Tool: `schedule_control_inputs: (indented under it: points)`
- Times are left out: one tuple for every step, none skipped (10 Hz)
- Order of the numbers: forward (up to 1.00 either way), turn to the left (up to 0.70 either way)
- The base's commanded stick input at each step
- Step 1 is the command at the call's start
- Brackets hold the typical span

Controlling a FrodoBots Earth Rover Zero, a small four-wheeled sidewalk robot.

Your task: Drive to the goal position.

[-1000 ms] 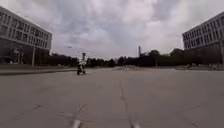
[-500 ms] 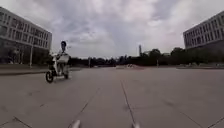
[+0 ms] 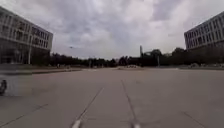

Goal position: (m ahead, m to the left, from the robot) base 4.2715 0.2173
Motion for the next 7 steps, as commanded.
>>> schedule_control_inputs:
  points:
    - [0.85,0.00]
    - [0.85,-0.22]
    - [0.85,-0.30]
    - [0.85,-0.33]
    - [0.85,0.00]
    - [0.85,0.00]
    - [0.85,0.00]
